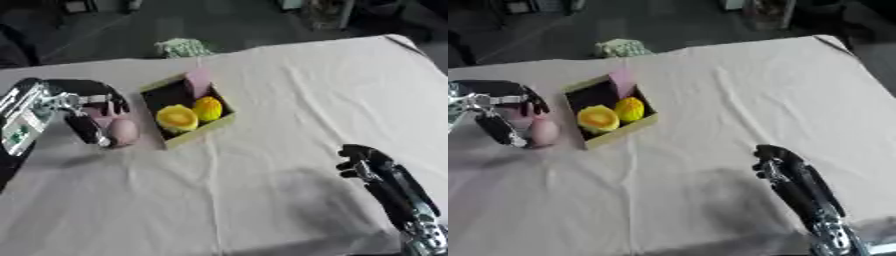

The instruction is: Pick up objects on the table and place them in the box.

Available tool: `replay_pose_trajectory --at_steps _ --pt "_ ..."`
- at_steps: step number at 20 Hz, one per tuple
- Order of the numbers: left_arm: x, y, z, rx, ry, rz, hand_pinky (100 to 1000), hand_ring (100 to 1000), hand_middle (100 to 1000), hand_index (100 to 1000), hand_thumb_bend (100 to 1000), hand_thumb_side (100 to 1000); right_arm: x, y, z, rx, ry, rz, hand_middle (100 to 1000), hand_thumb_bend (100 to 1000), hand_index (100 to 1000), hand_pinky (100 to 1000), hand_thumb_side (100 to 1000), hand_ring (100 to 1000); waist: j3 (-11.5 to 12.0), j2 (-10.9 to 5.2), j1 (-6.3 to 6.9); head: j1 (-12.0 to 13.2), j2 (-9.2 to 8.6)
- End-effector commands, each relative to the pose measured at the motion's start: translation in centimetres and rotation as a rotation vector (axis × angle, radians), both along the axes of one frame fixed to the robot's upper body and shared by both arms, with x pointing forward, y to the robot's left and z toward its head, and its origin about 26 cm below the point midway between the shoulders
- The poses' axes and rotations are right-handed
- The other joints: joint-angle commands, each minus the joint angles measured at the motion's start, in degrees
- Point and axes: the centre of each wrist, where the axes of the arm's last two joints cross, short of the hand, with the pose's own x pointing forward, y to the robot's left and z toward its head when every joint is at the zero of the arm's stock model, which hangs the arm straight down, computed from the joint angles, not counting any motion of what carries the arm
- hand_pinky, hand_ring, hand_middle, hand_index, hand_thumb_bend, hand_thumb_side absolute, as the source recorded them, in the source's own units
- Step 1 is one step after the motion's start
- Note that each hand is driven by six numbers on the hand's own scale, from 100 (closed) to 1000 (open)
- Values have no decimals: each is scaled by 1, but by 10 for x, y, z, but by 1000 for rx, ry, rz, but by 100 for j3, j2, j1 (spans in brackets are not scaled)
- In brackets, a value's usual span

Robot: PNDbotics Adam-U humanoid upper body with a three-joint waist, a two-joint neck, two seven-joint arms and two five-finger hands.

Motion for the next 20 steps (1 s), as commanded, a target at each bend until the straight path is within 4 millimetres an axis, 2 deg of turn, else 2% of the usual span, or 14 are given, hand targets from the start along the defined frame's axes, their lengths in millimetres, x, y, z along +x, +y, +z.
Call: replay_pose_trajectory --at_steps 1,5,8,14,17,20 --pt "5 4 1 -6 -64 12 712 625 654 817 284 164 2 -2 8 -7 -29 2 724 100 798 680 638 682 -8 -51 -7 -19 26" --pt "6 4 -4 -5 -71 -16 622 503 514 695 100 112 2 -2 8 -8 -29 1 724 100 798 680 640 682 -20 -54 5 -28 26" --pt "5 5 12 -9 -98 -40 569 444 453 631 100 116 2 -2 8 -9 -29 0 724 100 798 681 638 682 -15 -61 24 -53 26" --pt "8 -8 70 -48 -270 -57 574 441 445 629 100 125 2 -3 7 -12 -25 2 724 100 798 681 642 682 11 -89 50 -74 26" --pt "15 -26 77 -97 -321 -73 583 446 447 634 100 126 1 -2 6 -12 -22 5 724 100 798 681 642 682 -8 -98 36 -58 26" --pt "23 -49 68 -146 -337 -104 597 457 456 645 102 130 1 -1 6 -10 -20 10 724 100 798 681 645 682 -56 -102 17 -20 26"
